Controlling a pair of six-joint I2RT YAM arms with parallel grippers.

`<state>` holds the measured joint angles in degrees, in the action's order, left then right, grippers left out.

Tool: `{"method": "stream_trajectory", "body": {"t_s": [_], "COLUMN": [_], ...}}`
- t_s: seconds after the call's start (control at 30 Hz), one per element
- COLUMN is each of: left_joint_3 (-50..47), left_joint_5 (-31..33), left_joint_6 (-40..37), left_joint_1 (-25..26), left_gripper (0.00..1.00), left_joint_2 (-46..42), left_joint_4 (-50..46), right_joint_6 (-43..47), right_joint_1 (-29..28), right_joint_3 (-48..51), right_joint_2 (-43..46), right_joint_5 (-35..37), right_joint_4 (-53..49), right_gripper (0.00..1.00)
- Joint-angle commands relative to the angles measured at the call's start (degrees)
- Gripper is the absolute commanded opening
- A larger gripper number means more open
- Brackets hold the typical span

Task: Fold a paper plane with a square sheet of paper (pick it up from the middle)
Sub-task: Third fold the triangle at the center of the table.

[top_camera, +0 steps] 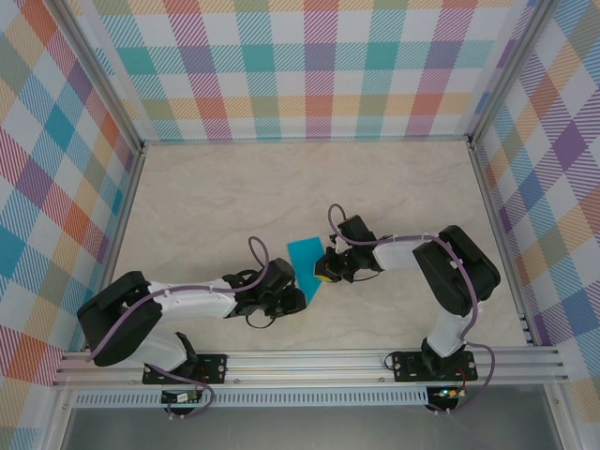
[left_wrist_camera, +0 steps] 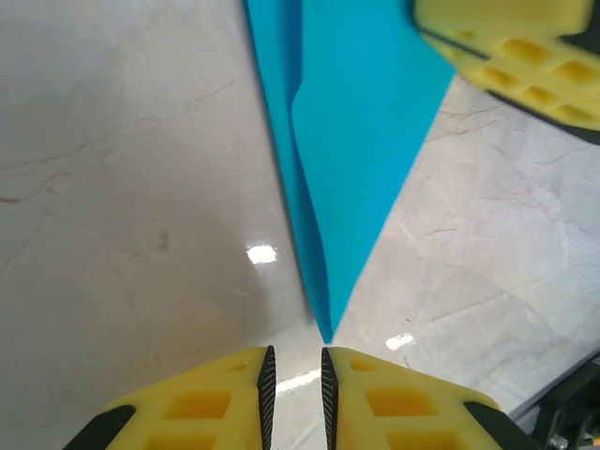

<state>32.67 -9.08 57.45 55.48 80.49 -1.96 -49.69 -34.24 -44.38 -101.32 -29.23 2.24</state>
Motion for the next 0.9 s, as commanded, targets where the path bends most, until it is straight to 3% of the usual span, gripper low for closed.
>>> {"method": "stream_trajectory", "body": {"t_s": [0.0,0.4,0.6,0.87], "left_joint_3": [0.8,3.6,0.6,-7.7], "left_joint_5": [2.1,0.4,0.0,1.9], "left_joint_6": [-0.4,3.9,7.0,9.0], "left_joint_1": [0.7,0.4,0.4,0.6], "left_gripper": [0.23,0.23,0.23,0.24], "left_joint_2": [-3.6,9.4,11.2,2.2], "left_joint_4": [-0.7,15.5,12.6,5.2], "right_joint_6": [-0.3,-0.4,-0.4,-0.5], "right_joint_1": [0.0,0.0,0.0,0.0], "right_joint_3": [0.2,-0.1,0.0,0.2], "right_joint_2": [-2.1,-2.6,-2.7,-3.0], "right_joint_5": [3.9,3.7,3.8,4.2], "right_joint_4": [-3.6,-3.6,-3.6,-4.0], "right_gripper": [0.09,0.09,0.09,0.09]}}
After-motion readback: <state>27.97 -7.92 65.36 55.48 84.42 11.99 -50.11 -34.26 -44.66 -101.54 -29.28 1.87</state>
